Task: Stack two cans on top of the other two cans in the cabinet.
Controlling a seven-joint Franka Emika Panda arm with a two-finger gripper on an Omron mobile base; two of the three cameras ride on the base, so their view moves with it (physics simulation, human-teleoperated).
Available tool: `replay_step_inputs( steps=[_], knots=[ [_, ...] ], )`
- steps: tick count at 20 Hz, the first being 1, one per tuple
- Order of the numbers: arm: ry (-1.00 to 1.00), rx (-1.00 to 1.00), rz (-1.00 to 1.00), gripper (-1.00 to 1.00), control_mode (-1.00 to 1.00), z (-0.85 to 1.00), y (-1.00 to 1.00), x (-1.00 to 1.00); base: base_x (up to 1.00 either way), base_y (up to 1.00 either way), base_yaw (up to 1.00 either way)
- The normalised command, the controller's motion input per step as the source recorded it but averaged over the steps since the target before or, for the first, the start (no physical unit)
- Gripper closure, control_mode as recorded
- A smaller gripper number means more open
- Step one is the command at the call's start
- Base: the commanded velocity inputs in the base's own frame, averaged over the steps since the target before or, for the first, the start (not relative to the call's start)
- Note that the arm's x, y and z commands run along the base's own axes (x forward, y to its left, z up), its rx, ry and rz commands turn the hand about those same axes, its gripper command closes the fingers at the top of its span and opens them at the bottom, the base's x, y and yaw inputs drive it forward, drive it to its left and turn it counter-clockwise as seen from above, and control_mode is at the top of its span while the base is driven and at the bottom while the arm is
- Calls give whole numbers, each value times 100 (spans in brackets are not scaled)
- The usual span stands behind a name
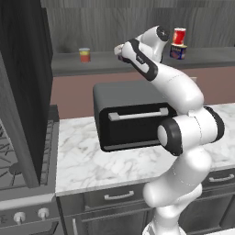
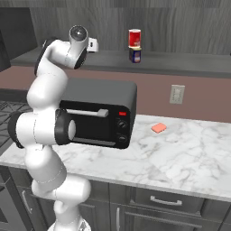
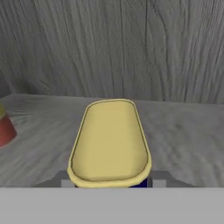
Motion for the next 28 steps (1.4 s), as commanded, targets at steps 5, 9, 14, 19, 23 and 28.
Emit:
replay_step_inputs(
  steps=[5, 9, 14, 19, 23, 28],
  knots=[
    [-1, 1, 4, 100, -100, -2, 2, -15, 0, 0, 0],
    [-7, 4, 5, 100, -100, 10, 0, -38, 0, 0, 0],
    [-8, 1, 4, 100, -100, 26, 9, -49, 0, 0, 0],
    [-9, 0, 1, 100, -100, 32, 14, -31, 0, 0, 0],
    [0, 0, 0, 100, -100, 23, 19, -21, 0, 0, 0],
    [0, 0, 0, 100, -100, 20, 18, -17, 0, 0, 0]
  ],
)
